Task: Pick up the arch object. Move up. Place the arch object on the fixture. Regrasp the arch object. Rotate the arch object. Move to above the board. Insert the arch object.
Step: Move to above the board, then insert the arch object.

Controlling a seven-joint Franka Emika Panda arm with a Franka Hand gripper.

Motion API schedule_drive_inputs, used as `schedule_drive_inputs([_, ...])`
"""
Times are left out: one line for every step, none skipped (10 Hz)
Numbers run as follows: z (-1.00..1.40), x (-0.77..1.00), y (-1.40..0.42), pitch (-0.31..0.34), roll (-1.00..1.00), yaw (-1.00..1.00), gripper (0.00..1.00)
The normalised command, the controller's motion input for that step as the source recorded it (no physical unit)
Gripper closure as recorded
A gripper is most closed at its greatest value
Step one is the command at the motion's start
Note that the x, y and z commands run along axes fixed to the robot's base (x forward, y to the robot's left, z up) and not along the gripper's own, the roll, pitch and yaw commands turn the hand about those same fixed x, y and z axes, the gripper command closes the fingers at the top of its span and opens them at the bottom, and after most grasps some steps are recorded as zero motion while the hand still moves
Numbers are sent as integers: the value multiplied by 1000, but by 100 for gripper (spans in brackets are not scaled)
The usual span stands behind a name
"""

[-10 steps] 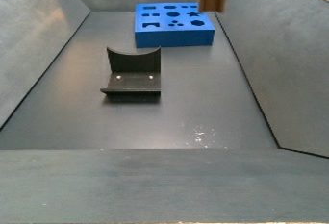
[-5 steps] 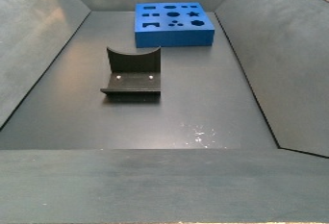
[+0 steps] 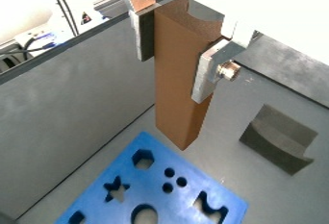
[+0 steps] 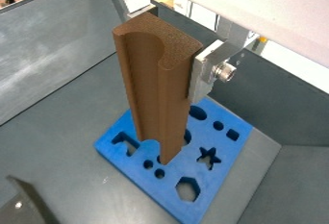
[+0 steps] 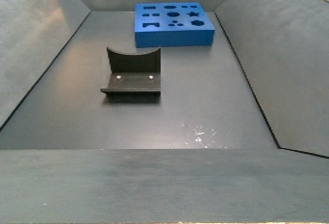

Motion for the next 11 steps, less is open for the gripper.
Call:
schedule_drive_inputs([61, 95, -184, 88, 30, 13, 100])
schedule_drive_inputs([0, 0, 0, -6, 0, 0, 100])
schedule_drive_inputs([0, 0, 0, -9, 0, 0, 100])
schedule_drive_inputs([-9, -54, 0, 0, 0, 0, 100])
schedule_drive_inputs([-54, 129, -20, -26, 0, -69, 100])
schedule_drive_inputs([-6, 843, -89, 0, 13, 0, 100])
schedule_drive_inputs([-74, 914, -143, 0, 63, -9, 100])
schedule_drive_inputs([-60, 1000, -146, -10, 91, 0, 100])
schedule_drive_inputs([0, 1000, -37, -51, 37, 0, 100])
schedule_drive_inputs([0, 1000, 0, -53, 21, 23, 100])
schedule_drive_inputs([0, 1000, 0, -60, 0, 91, 100])
